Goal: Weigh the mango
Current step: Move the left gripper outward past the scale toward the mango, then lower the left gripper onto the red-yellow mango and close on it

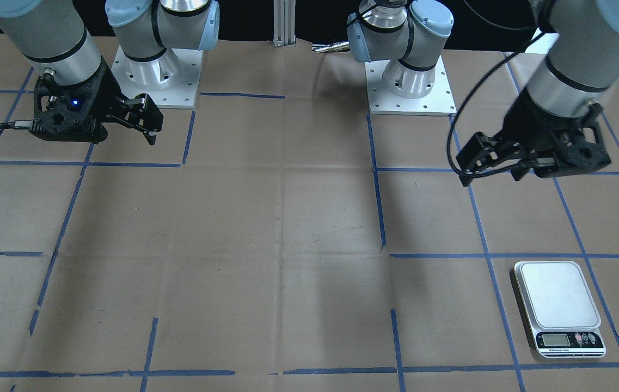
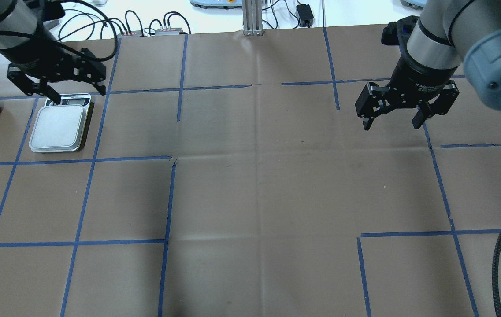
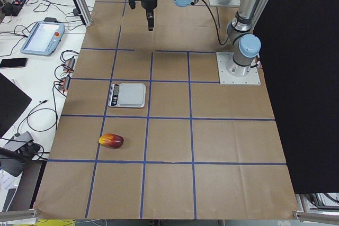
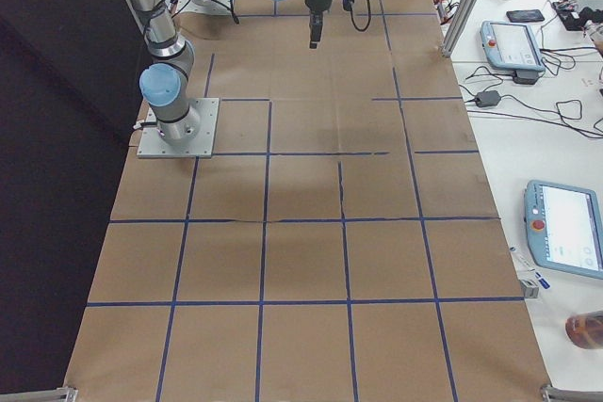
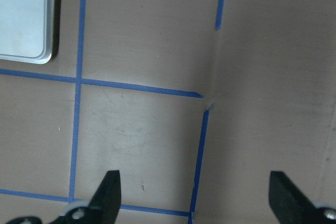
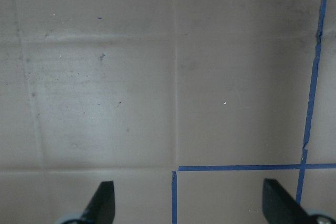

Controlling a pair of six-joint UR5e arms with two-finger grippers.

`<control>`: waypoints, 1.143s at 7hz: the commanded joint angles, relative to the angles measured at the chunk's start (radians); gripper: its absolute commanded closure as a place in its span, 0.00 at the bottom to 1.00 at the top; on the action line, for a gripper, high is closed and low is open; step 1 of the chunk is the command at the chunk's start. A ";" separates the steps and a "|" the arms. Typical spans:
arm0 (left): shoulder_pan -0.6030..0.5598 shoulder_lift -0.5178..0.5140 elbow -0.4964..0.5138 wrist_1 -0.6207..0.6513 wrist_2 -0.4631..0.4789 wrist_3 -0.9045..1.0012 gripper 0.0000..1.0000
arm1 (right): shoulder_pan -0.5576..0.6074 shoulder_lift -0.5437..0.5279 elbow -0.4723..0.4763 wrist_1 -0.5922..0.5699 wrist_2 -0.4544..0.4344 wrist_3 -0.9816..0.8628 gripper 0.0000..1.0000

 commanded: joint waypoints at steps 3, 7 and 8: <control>0.342 -0.345 0.356 -0.001 0.000 0.453 0.00 | 0.000 0.000 0.000 0.000 0.000 0.000 0.00; 0.480 -0.767 0.850 -0.026 -0.006 0.708 0.00 | 0.000 0.000 0.000 0.000 0.000 0.000 0.00; 0.484 -0.850 0.933 -0.026 -0.007 0.726 0.00 | 0.000 0.000 0.000 0.000 0.000 0.000 0.00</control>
